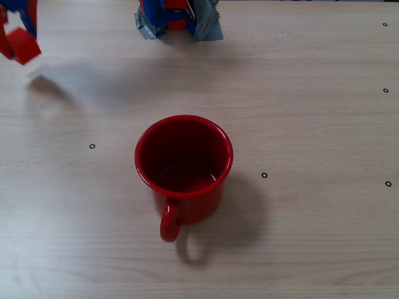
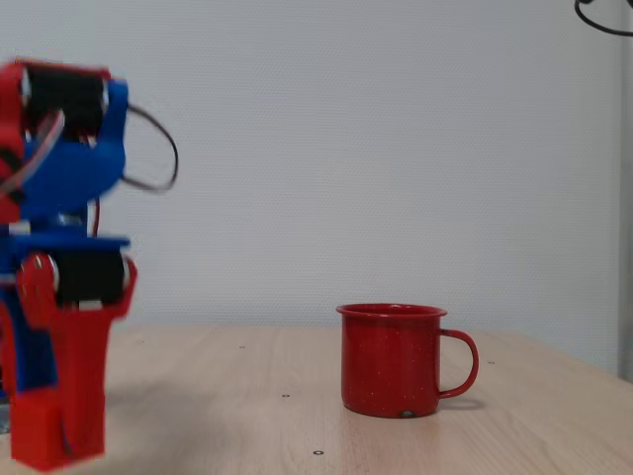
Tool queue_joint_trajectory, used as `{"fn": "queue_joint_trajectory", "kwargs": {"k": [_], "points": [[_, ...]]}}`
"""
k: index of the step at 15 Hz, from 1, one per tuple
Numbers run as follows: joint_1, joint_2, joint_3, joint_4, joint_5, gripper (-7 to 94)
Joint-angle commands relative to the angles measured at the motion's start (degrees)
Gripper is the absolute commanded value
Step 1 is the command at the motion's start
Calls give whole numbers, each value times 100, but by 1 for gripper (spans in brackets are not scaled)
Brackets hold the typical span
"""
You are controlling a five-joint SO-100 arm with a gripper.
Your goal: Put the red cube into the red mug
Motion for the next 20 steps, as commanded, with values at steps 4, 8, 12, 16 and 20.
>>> {"fn": "queue_joint_trajectory", "kwargs": {"k": [4,8,12,16,20], "points": [[-255,1072,-1564,1617,0,0],[-1046,2083,-1907,2347,53,0],[-2435,2900,-1828,2373,229,0],[-4008,3366,-1714,2619,281,0],[-5396,3190,-1907,2637,554,0]]}}
